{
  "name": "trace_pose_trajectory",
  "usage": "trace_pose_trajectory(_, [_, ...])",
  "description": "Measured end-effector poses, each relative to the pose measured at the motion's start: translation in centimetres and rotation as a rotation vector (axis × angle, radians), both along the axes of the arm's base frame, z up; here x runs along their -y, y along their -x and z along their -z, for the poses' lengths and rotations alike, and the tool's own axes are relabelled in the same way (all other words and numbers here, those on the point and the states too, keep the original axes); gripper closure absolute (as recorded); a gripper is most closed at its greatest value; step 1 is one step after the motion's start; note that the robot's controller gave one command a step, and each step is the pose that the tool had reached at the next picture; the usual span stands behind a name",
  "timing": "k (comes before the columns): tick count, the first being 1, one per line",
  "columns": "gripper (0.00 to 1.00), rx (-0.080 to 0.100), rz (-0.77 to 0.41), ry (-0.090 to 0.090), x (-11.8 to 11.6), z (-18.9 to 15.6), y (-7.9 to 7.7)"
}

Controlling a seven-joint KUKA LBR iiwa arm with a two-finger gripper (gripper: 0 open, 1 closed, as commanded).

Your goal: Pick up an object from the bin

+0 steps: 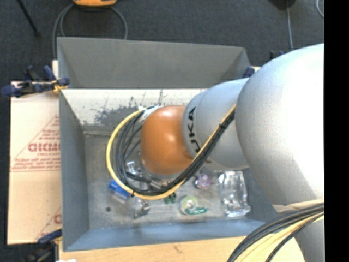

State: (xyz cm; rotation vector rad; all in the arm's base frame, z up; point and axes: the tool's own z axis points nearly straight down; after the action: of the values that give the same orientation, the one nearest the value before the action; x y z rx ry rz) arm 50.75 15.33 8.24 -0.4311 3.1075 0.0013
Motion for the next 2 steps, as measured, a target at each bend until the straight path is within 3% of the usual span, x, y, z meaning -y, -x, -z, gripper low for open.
trace_pose_trajectory(1, [1.00,-0.001,0.003,0.000,0.04,0.02,0.05])
trace_pose_trajectory(2, [1.00,-0.004,-0.005,0.000,-0.74,-0.40,0.95])
